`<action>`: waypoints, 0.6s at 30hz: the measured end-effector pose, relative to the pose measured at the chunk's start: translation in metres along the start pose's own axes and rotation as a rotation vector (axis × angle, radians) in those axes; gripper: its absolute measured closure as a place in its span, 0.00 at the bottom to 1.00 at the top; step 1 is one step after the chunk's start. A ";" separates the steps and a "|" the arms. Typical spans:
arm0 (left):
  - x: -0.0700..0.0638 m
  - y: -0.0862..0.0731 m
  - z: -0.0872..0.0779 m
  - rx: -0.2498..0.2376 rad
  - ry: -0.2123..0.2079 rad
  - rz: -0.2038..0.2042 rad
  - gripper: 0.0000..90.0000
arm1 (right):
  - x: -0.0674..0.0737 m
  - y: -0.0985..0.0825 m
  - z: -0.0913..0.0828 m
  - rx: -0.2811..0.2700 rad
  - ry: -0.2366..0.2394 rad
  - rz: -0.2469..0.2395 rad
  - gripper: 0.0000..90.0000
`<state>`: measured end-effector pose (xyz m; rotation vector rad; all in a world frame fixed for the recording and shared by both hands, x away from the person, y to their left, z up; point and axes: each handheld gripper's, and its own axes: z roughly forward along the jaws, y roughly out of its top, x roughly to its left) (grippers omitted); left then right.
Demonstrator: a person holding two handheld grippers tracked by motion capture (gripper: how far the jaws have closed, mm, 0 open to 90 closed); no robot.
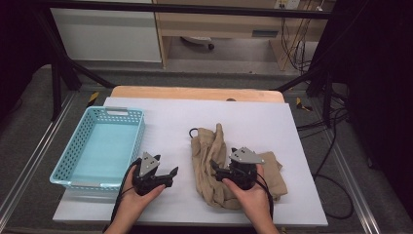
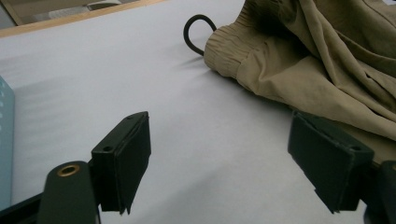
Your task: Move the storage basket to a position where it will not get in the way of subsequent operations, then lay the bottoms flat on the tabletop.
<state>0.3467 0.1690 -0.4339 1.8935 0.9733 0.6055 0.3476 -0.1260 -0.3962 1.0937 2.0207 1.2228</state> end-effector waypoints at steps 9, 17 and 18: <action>0.000 -0.001 0.001 0.014 0.001 -0.019 0.19 | -0.003 0.000 0.001 0.011 -0.010 0.005 0.21; 0.000 -0.001 0.002 0.018 0.003 -0.018 0.19 | -0.006 0.003 0.001 0.011 -0.028 0.021 0.23; 0.000 -0.001 0.002 0.019 0.002 -0.019 0.19 | -0.007 0.004 0.002 0.011 -0.030 0.023 0.23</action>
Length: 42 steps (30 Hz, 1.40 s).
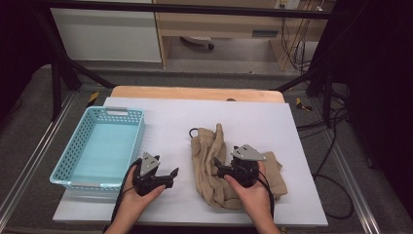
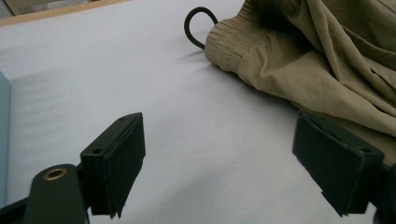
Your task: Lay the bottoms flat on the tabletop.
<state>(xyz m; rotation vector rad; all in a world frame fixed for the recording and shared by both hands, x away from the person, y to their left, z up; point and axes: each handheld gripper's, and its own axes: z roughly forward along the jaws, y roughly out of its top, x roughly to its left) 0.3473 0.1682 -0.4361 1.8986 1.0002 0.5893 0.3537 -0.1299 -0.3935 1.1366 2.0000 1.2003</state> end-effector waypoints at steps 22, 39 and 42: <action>-0.002 0.000 -0.001 -0.002 0.002 0.013 0.19 | -0.012 0.037 0.030 0.047 -0.005 0.008 0.37; -0.003 0.000 0.000 -0.001 -0.005 0.018 0.19 | -0.018 0.026 0.059 0.141 0.012 0.019 0.67; -0.004 0.000 0.000 0.000 -0.004 0.021 0.19 | -0.022 0.017 0.050 0.151 0.031 0.024 0.80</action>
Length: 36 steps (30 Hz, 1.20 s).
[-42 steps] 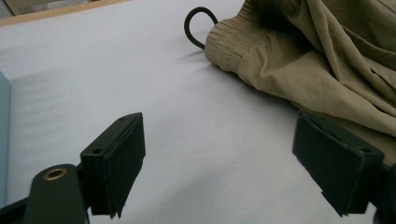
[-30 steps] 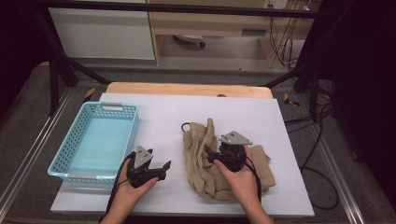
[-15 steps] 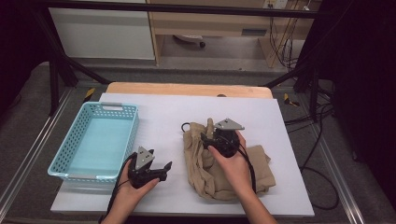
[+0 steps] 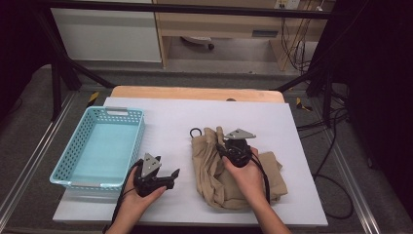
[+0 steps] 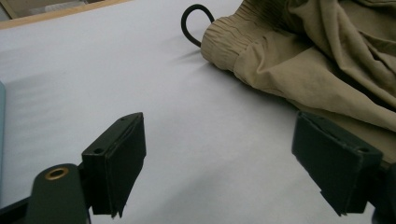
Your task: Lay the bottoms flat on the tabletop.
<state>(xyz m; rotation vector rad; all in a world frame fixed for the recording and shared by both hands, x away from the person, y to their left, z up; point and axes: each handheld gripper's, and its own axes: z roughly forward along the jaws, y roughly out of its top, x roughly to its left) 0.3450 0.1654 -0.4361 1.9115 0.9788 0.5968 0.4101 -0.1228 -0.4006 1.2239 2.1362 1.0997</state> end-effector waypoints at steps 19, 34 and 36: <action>-0.015 0.012 0.000 -0.020 -0.060 0.022 0.24 | 0.007 -0.050 -0.048 -0.044 0.073 -0.037 0.96; -0.062 0.070 0.029 -0.056 -0.172 0.081 0.48 | 0.014 -0.059 -0.046 -0.035 0.083 -0.062 0.97; -0.066 0.071 0.035 -0.039 -0.199 0.052 0.51 | 0.015 -0.059 -0.046 -0.035 0.083 -0.062 0.97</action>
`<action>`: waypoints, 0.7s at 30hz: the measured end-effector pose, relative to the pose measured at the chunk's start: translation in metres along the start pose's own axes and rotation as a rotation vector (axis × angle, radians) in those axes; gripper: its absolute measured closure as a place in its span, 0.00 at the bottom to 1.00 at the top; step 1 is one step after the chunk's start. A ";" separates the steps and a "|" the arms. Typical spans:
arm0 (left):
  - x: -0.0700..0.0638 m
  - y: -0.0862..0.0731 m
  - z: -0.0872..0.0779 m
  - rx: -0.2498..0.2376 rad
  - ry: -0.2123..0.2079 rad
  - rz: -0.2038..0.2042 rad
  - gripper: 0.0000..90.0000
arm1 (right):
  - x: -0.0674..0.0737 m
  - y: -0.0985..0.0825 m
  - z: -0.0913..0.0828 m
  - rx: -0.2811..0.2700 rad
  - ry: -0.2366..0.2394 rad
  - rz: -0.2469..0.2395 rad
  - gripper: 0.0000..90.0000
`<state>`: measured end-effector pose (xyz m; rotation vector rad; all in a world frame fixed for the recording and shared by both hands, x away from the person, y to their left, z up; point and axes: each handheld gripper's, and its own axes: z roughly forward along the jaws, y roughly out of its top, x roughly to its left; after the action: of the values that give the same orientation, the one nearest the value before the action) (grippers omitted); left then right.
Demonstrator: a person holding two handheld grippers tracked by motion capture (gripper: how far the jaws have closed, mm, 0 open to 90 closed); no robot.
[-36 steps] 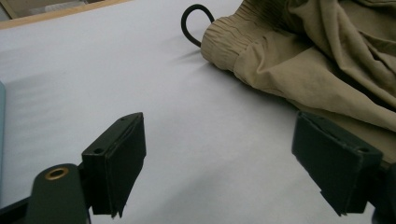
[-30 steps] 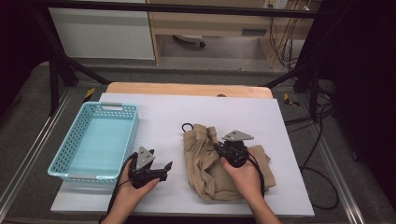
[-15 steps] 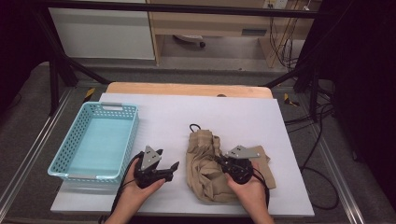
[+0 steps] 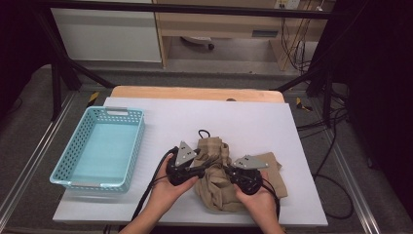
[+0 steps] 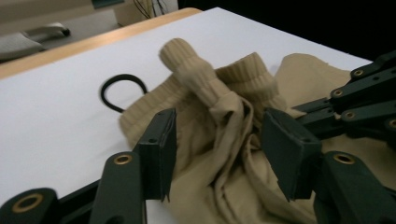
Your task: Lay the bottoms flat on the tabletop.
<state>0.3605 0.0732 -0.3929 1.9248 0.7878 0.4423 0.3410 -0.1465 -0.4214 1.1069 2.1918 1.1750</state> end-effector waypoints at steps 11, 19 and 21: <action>-0.001 0.001 0.027 0.052 0.004 -0.024 0.64 | -0.001 0.000 0.000 -0.005 0.005 0.003 0.97; 0.001 -0.001 0.039 0.059 -0.003 -0.035 0.82 | -0.001 0.000 0.000 -0.002 0.005 0.006 0.97; 0.003 -0.001 0.040 0.069 -0.025 -0.045 0.88 | -0.001 0.001 -0.001 -0.002 0.004 0.008 0.98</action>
<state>0.3865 0.0494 -0.4121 1.9689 0.8375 0.3674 0.3417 -0.1477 -0.4207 1.1146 2.1910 1.1838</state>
